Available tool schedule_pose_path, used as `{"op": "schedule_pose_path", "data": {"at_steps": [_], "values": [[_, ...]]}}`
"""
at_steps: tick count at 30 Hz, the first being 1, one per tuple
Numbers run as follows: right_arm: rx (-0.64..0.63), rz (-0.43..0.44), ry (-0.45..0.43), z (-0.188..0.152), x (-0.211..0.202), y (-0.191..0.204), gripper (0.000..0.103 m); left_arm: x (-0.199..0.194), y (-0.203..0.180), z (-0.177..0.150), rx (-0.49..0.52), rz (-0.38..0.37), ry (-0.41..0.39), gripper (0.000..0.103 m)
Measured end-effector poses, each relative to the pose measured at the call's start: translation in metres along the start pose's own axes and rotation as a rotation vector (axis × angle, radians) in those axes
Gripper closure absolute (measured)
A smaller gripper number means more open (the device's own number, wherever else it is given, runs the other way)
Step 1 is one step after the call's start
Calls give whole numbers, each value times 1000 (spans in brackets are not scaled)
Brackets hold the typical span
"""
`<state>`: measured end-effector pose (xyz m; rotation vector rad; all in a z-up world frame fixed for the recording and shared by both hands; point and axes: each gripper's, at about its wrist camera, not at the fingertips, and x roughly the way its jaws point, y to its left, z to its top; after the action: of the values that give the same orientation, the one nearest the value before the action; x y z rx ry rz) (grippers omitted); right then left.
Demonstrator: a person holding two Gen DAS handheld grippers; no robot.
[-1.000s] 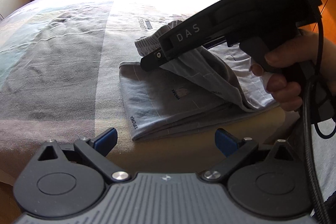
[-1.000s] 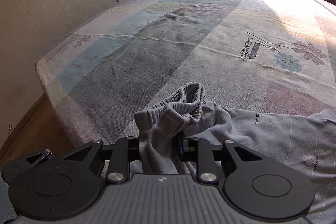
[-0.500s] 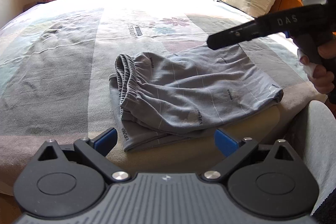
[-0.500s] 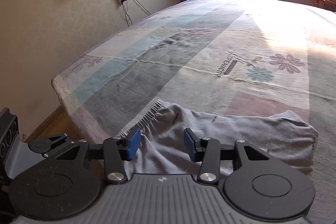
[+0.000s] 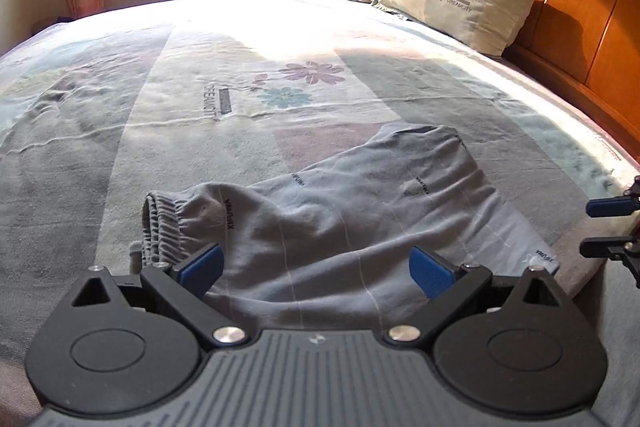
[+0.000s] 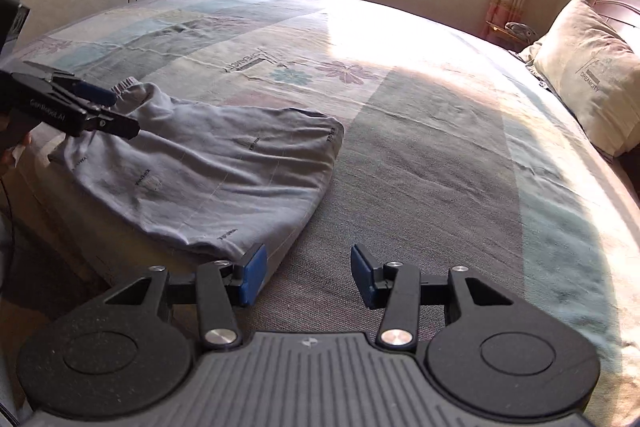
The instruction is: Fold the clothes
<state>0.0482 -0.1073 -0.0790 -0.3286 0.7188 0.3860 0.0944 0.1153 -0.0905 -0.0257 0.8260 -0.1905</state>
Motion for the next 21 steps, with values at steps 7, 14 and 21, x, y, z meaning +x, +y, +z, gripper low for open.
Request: {"op": "schedule_pose_path", "data": {"at_steps": [7,14,21], "values": [[-290,-85,-24,-9,23,52,40,4,5,-3,-24,12,38,4],[-544,-235,-85,-13,46,87,35,8,4,-2,-15,16,54,4],[-671,-405,-96,-21,61,94,34,8,6,-5,9,-4,44,4]]}}
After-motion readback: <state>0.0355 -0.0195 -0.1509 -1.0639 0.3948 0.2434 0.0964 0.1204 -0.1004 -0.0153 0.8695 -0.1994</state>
